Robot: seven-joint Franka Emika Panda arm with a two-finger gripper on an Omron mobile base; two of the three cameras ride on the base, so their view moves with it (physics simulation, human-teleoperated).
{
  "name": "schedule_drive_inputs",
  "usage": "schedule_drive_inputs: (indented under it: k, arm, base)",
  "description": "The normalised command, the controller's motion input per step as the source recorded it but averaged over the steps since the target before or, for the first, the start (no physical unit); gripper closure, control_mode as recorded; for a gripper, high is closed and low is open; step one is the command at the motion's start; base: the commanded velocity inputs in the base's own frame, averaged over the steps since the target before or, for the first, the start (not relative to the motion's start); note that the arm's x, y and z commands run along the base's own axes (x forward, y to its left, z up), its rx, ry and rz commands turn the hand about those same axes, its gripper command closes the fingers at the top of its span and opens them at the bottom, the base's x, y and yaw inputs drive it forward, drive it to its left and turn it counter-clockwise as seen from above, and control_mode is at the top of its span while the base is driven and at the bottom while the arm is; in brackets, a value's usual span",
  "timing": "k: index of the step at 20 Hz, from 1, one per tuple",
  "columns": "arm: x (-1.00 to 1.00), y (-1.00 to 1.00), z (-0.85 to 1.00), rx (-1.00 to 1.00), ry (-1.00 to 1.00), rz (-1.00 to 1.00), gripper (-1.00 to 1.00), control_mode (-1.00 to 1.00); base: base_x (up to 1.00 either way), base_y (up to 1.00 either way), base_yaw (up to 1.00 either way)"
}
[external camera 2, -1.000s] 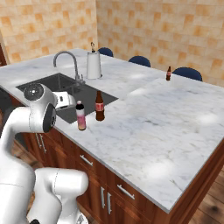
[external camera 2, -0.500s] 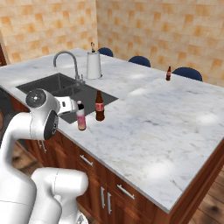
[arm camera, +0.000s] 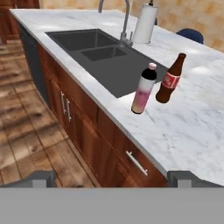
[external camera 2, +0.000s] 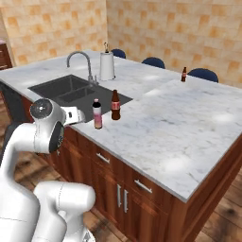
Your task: Place the large bottle from the dining counter next to the other large bottle outside the sink, and place the small bottle from the dining counter next to the other small bottle inside the sink.
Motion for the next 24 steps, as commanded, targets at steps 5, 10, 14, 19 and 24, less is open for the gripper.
schedule_drive_inputs:
  k: [5, 10, 14, 19, 24]
  arm:
    - [0.00, 0.00, 0.00, 0.00, 0.00, 0.00, -1.00, 1.00]
    - [0.00, 0.00, 0.00, 0.00, 0.00, 0.00, -1.00, 1.00]
    - [0.00, 0.00, 0.00, 0.00, 0.00, 0.00, -1.00, 1.00]
    - [0.00, 0.00, 0.00, 0.00, 0.00, 0.00, -1.00, 1.00]
    - [0.00, 0.00, 0.00, 0.00, 0.00, 0.00, -1.00, 1.00]
  base:
    - [-0.50, -0.16, -0.17]
    - [-0.07, -0.42, -0.28]
    - [0.00, -0.65, -0.15]
    - [0.00, -0.83, -0.04]
    - [0.11, -0.95, -0.01]
